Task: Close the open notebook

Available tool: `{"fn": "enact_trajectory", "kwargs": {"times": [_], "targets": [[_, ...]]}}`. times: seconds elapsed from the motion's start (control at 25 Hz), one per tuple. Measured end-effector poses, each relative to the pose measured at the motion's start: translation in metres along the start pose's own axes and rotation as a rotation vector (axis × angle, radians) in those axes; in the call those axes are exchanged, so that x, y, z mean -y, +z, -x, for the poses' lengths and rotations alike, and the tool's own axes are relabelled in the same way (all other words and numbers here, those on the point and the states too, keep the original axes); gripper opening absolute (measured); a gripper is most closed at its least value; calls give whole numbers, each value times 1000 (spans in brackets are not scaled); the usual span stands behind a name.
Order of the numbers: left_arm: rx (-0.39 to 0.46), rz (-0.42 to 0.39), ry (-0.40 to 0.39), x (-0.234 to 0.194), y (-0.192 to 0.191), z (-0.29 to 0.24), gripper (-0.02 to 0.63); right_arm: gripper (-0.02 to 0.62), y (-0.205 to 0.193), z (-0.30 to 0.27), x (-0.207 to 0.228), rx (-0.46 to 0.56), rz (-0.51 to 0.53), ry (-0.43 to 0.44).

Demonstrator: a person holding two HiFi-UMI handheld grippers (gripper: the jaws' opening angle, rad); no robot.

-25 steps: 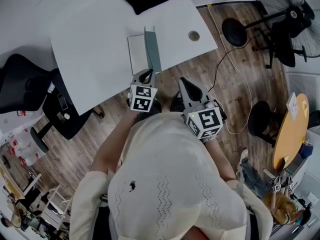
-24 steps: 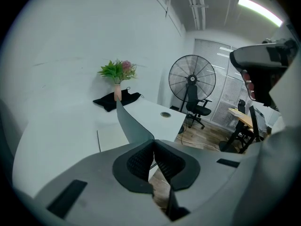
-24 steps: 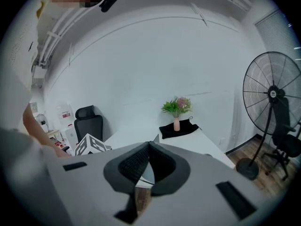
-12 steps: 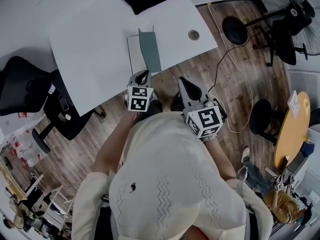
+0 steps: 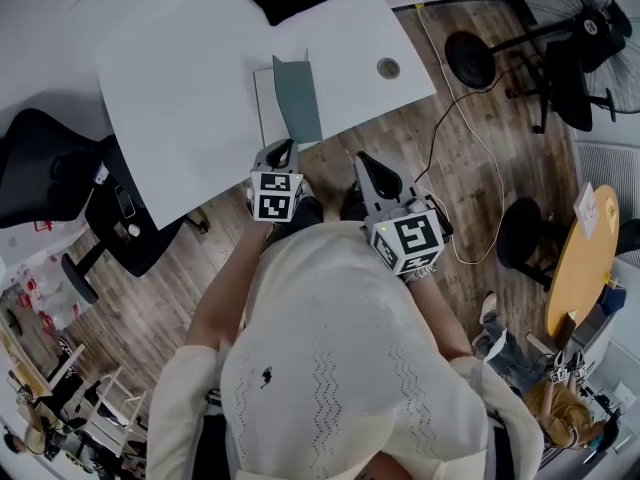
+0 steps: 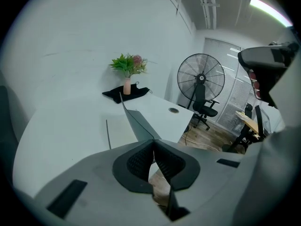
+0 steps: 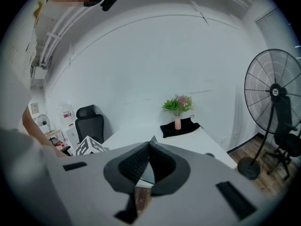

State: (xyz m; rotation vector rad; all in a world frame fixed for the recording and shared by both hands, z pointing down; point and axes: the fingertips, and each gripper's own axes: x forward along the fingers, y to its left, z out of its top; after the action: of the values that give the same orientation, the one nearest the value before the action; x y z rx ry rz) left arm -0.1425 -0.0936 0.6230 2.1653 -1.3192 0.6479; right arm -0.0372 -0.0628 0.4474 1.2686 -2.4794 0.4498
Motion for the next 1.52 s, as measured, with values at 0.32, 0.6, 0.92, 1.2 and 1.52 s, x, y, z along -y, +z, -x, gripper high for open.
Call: {"fn": "enact_trajectory", "kwargs": {"times": [0.32, 0.6, 0.92, 1.2, 1.52], "targets": [[7, 34, 29, -11, -8, 1, 17, 2, -1, -1, 3, -6, 4, -4], [11, 73, 53, -20, -12, 3, 17, 2, 0, -2, 4, -9, 8, -3], [-5, 124, 80, -31, -20, 4, 17, 2, -1, -3, 3, -13, 11, 0], [-30, 165, 96, -43, -31, 2, 18, 2, -1, -4, 5, -14, 10, -7], [-53, 192, 108, -51, -41, -1, 18, 2, -1, -5, 6, -18, 14, -10]]}}
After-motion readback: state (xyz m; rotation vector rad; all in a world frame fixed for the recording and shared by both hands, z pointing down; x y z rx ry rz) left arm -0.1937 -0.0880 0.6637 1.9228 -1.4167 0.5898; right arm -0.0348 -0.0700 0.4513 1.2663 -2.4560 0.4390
